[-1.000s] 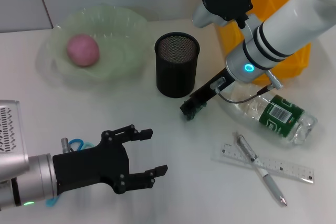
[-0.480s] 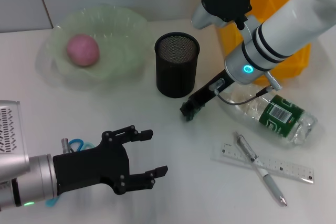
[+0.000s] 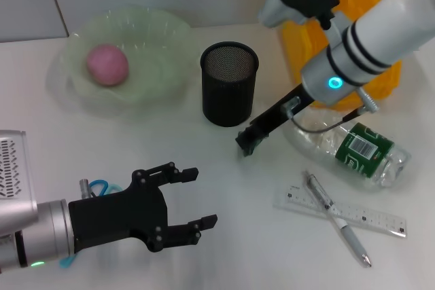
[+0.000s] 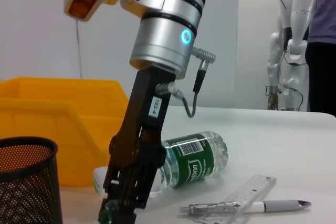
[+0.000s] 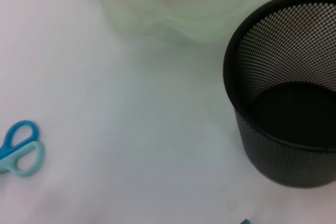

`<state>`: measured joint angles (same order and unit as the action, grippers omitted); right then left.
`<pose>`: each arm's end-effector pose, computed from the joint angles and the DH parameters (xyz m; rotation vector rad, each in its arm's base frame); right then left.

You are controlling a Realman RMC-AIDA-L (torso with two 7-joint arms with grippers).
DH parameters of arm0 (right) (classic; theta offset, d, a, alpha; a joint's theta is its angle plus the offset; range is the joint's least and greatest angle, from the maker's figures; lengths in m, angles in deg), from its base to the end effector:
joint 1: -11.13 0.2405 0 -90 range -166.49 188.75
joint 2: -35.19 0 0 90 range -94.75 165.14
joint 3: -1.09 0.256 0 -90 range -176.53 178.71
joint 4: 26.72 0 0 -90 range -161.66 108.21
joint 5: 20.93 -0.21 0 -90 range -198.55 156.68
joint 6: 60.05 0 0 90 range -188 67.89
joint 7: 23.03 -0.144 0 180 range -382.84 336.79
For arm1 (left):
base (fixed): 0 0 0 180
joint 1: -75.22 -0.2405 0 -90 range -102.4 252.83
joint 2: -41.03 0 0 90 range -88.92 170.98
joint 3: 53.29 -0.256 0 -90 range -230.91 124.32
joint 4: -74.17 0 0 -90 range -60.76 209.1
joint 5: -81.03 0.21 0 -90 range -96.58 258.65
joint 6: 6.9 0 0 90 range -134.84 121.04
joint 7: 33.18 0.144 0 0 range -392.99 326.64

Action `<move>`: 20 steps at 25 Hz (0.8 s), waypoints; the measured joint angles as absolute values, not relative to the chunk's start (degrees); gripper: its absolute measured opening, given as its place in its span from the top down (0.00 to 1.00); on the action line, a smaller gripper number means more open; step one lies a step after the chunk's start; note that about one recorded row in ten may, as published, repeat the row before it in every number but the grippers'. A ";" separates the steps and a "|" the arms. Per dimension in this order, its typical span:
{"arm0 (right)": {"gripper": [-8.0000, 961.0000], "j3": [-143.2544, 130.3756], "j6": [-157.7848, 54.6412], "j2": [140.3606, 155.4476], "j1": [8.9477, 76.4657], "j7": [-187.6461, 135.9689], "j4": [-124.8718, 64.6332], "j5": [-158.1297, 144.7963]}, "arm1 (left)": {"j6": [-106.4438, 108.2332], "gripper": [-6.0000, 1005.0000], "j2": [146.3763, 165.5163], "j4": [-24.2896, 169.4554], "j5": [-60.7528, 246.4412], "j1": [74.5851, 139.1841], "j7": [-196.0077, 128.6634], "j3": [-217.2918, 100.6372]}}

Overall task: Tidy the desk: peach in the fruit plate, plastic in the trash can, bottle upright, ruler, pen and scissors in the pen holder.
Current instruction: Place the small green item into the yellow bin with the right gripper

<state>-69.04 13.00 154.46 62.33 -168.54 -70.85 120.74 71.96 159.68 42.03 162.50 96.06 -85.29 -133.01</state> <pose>0.1711 0.4061 -0.0509 -2.5953 1.1819 -0.2744 -0.2565 0.2762 -0.0715 -2.8156 -0.1572 -0.7532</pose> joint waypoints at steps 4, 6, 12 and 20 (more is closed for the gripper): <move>0.53 -68.75 16.97 154.29 59.54 -170.20 -78.30 120.74 | 72.00 0.21 159.69 42.01 162.48 96.06 -85.29 -133.01; 0.53 -68.70 20.19 154.26 57.39 -171.78 -84.56 120.84 | 72.12 0.21 159.62 41.80 162.42 96.04 -85.30 -133.01; 0.53 -65.15 26.21 154.19 54.74 -173.45 -93.79 121.17 | 72.12 0.21 159.59 41.65 162.39 96.06 -85.30 -133.01; 0.53 -57.27 32.86 154.20 51.64 -174.14 -106.14 123.57 | 72.20 0.21 159.59 41.65 162.32 96.25 -85.30 -133.01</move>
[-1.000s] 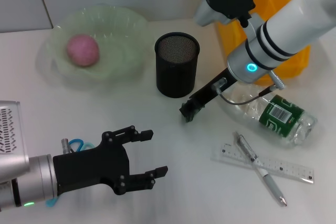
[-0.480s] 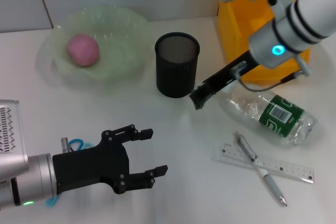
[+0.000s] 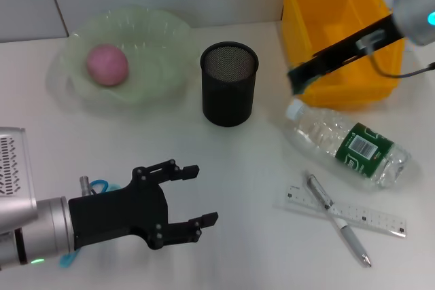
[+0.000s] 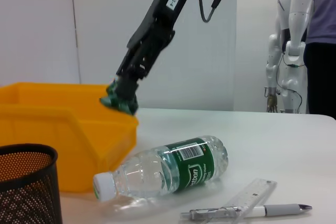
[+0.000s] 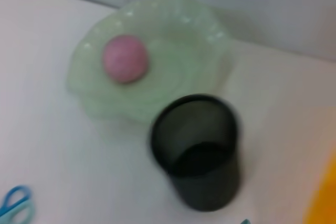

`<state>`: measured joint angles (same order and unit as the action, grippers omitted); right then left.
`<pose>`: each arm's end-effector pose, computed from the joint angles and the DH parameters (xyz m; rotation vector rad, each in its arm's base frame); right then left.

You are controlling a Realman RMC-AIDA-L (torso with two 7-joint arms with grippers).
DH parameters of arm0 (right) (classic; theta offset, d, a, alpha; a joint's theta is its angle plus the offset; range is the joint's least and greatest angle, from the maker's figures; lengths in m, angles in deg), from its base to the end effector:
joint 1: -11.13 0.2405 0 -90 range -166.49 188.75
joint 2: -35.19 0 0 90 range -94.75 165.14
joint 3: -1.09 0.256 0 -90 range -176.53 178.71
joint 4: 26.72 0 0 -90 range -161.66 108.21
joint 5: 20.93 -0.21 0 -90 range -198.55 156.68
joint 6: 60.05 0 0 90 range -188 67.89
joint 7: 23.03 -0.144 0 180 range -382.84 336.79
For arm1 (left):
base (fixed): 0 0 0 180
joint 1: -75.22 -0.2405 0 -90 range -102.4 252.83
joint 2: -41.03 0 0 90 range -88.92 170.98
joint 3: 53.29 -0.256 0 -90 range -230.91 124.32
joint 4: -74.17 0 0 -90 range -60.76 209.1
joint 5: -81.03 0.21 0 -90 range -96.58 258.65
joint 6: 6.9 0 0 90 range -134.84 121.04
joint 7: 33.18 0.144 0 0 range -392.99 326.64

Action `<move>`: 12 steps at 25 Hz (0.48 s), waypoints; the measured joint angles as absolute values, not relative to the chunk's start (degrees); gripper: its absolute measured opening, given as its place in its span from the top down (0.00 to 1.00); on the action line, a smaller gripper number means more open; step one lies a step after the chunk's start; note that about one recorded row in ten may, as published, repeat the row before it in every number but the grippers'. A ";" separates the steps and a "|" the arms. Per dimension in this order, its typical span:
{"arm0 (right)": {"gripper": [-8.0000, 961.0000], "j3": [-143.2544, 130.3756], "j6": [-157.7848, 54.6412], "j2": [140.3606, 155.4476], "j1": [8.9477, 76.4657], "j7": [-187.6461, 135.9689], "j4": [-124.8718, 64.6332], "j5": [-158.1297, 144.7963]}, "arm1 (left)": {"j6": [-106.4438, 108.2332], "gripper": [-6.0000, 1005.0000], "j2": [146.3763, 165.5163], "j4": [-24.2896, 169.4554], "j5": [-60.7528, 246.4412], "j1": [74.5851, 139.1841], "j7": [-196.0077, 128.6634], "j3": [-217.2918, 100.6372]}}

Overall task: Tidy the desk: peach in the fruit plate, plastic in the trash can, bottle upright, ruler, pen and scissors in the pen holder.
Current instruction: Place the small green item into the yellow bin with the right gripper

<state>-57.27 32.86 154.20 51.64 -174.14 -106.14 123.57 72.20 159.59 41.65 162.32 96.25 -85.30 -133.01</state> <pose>0.1529 0.3873 0.0619 -2.4484 1.1540 -0.0594 -0.2543 0.2780 -0.0700 -2.8143 -0.1425 -0.7601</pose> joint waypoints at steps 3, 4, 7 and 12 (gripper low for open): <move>0.53 -54.07 33.91 154.11 51.35 -174.24 -109.04 127.03 | 72.26 0.21 159.59 41.65 162.33 96.31 -85.30 -133.01; 0.53 -51.65 34.29 153.94 51.29 -174.24 -110.54 129.36 | 72.31 0.21 159.60 41.65 162.32 96.31 -85.29 -133.01; 0.53 -49.37 34.35 153.59 51.30 -174.19 -111.13 130.31 | 72.37 0.21 159.63 41.66 162.32 96.31 -85.29 -133.01; 0.53 -46.04 32.24 152.46 51.39 -173.46 -111.15 131.37 | 72.46 0.21 159.68 41.60 162.36 96.37 -85.24 -133.01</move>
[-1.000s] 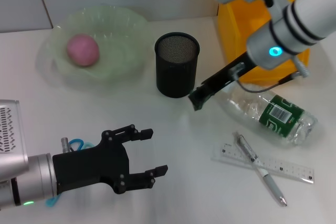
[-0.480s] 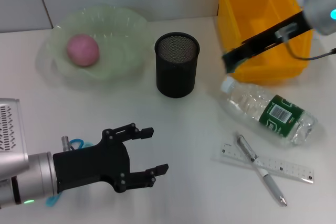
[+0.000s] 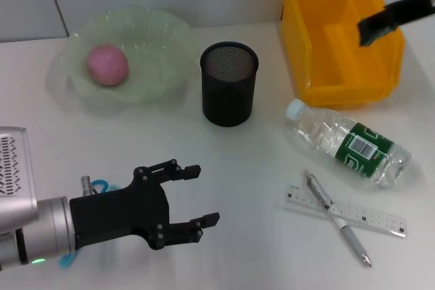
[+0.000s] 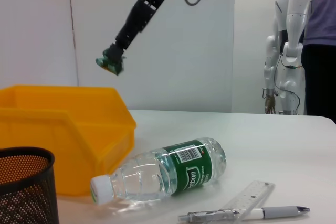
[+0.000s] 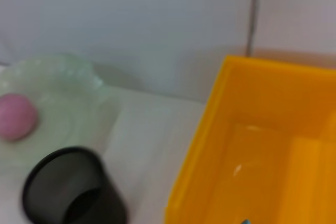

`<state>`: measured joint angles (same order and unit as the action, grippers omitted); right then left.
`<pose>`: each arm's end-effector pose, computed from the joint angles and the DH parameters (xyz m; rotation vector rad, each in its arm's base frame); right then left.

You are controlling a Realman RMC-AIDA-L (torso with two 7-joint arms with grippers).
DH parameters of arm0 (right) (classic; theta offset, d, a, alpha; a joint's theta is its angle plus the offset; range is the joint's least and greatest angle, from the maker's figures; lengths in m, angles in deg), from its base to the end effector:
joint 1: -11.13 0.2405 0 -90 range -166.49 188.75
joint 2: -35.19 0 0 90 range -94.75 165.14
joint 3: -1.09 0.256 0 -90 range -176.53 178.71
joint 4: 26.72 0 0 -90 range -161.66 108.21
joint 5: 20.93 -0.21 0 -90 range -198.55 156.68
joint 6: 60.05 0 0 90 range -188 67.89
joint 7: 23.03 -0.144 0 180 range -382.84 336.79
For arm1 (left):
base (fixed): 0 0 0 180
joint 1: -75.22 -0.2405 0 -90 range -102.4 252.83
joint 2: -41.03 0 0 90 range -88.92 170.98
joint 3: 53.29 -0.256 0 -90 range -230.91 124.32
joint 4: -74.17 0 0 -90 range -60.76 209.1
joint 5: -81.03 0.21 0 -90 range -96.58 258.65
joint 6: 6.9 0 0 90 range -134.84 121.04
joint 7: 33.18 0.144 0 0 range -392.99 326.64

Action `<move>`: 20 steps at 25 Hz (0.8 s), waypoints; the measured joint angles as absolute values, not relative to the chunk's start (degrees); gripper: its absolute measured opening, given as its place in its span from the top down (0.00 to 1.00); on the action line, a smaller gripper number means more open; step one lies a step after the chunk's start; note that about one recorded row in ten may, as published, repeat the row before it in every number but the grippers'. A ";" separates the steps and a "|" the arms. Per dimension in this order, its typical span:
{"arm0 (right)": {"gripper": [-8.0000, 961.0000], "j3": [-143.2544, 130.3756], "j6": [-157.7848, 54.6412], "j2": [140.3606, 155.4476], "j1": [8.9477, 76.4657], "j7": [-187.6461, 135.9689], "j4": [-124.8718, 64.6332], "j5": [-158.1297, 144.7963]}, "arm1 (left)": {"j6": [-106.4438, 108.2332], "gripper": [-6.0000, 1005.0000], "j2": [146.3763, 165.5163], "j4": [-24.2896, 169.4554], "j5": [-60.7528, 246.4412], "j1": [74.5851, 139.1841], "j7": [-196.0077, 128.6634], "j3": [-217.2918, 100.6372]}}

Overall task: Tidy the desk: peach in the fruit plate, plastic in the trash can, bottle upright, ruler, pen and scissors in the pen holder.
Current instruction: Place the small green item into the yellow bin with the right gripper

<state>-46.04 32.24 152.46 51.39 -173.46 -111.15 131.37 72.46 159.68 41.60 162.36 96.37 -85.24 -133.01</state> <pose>0.1815 0.3967 0.1279 -2.1717 1.1679 -0.0075 -0.2527 0.2779 -0.0704 -2.8173 -0.1354 -0.7668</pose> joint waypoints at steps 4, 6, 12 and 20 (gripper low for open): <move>0.53 -45.74 26.03 152.23 51.98 -173.09 -108.03 134.77 | 72.61 0.21 159.69 41.58 162.35 96.40 -85.22 -133.01; 0.53 -45.87 25.00 152.22 52.20 -173.03 -107.04 135.11 | 72.64 0.21 159.68 41.57 162.34 96.40 -85.21 -133.01; 0.53 -46.68 18.16 153.04 53.22 -170.33 -101.73 135.33 | 72.64 0.21 159.68 41.56 162.33 96.40 -85.20 -133.01; 0.47 -51.08 9.92 152.80 54.97 -170.02 -92.73 135.53 | 72.64 0.21 159.68 41.56 162.33 96.40 -85.20 -133.17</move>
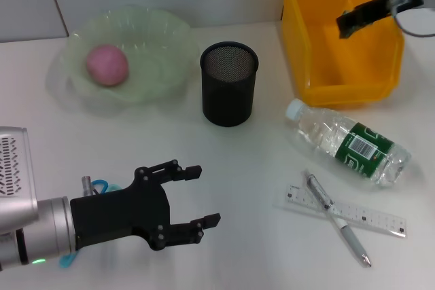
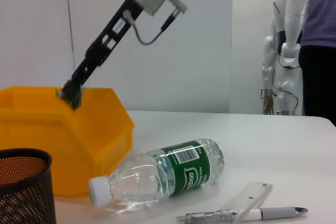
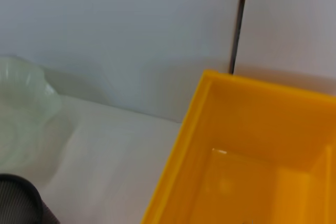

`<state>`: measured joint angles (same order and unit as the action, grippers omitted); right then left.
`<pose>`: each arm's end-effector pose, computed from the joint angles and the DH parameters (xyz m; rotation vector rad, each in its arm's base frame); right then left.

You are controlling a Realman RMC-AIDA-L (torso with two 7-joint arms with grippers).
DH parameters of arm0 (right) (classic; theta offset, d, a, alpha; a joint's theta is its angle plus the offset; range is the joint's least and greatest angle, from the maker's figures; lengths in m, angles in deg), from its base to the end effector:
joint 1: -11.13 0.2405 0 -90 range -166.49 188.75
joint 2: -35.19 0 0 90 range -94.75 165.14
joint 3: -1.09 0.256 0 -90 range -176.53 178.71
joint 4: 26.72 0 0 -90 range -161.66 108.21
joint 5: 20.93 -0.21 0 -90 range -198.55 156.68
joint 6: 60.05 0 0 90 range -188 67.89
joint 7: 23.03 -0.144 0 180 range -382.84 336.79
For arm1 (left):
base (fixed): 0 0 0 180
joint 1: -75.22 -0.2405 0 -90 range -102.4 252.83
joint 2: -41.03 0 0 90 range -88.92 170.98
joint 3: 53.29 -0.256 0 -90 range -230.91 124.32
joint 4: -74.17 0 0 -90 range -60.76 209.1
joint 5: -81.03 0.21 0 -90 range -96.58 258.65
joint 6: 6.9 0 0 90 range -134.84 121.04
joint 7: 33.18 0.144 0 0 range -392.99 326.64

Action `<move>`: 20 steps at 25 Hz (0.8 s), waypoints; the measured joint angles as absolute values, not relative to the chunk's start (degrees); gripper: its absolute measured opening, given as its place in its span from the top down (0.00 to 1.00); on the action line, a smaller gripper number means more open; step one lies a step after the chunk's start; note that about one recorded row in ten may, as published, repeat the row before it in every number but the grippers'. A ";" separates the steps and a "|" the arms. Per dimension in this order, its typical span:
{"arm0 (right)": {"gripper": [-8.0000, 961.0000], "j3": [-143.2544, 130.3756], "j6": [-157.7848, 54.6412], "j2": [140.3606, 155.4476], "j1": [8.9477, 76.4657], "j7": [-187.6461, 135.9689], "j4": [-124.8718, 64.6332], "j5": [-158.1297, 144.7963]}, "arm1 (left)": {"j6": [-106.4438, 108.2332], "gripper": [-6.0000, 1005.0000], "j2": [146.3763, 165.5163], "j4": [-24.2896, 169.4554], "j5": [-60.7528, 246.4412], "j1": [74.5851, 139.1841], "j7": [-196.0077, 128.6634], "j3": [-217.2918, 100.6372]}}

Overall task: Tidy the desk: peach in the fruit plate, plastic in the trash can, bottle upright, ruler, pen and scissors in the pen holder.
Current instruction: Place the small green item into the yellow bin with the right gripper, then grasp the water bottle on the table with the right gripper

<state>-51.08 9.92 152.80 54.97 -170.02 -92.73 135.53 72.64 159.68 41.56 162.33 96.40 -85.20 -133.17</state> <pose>0.2024 0.4446 0.0840 -2.1122 1.0612 -0.0486 -0.2520 0.2774 -0.0706 -2.8211 -0.1306 -0.7702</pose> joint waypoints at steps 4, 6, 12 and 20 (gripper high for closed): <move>0.43 -51.66 7.81 152.70 56.48 -170.00 -87.87 137.07 | 72.64 0.21 159.68 41.66 162.33 96.39 -85.20 -133.26; 0.41 -52.63 7.25 152.76 56.71 -170.00 -87.10 137.93 | 72.64 0.21 159.68 41.68 162.33 96.39 -85.20 -133.30; 0.23 -53.38 8.83 153.52 55.37 -170.28 -91.67 138.32 | 72.64 0.21 159.68 41.67 162.33 96.26 -85.20 -133.36; 0.18 -53.05 21.49 154.10 54.17 -172.75 -102.96 137.71 | 72.64 0.21 159.67 41.65 162.33 96.05 -85.20 -133.01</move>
<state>-53.05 21.49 154.10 54.17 -172.75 -102.96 137.71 72.64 159.67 41.65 162.33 96.05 -85.20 -133.01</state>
